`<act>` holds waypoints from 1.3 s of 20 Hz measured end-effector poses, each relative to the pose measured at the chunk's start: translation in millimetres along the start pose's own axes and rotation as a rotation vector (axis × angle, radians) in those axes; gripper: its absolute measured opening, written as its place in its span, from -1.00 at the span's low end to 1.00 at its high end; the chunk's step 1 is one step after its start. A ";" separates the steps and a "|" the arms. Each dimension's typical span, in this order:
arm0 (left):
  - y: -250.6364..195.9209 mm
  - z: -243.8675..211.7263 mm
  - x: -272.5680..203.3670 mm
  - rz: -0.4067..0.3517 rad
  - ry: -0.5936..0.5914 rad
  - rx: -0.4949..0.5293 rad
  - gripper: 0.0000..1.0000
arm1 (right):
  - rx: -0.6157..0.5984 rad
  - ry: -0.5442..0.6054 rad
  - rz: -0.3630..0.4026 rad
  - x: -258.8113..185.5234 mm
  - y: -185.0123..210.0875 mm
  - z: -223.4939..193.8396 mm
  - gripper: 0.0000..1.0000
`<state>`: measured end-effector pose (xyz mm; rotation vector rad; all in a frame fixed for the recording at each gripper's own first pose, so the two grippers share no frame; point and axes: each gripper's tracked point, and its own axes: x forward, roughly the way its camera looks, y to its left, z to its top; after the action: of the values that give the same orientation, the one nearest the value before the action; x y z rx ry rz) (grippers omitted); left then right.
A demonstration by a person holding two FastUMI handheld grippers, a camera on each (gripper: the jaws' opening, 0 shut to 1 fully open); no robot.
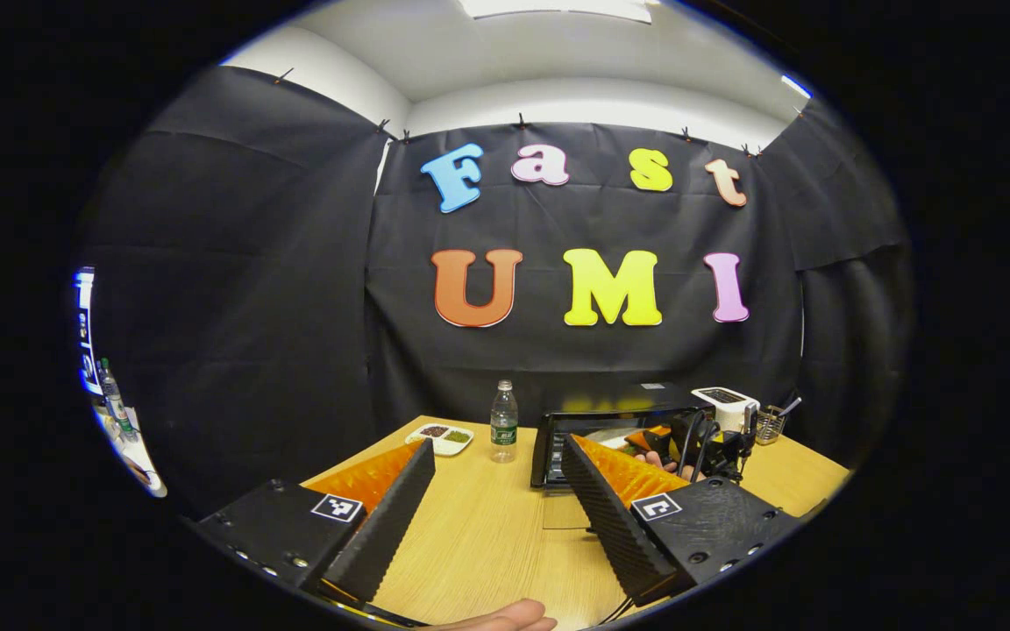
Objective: Open the electric oven with the left hand, put the food in, and close the electric oven.
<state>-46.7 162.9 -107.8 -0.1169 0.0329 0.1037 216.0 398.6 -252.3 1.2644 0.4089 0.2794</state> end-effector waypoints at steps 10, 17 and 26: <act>14.1 -10.0 5.0 -0.014 0.006 -0.057 0.89 | -0.066 -0.150 -0.075 49.5 -14.1 6.9 -0.19; 17.5 -10.3 1.0 -0.032 -0.001 -0.071 0.88 | -0.173 -0.171 -0.108 50.2 -18.2 2.3 -0.13; 11.7 -14.4 -7.5 -0.047 0.005 -0.060 0.90 | -0.496 -0.165 -0.153 50.4 -13.4 -15.1 0.38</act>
<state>-55.7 172.0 -123.1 -0.1781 0.0322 0.0576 254.1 429.1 -276.1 0.7587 0.2697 0.1326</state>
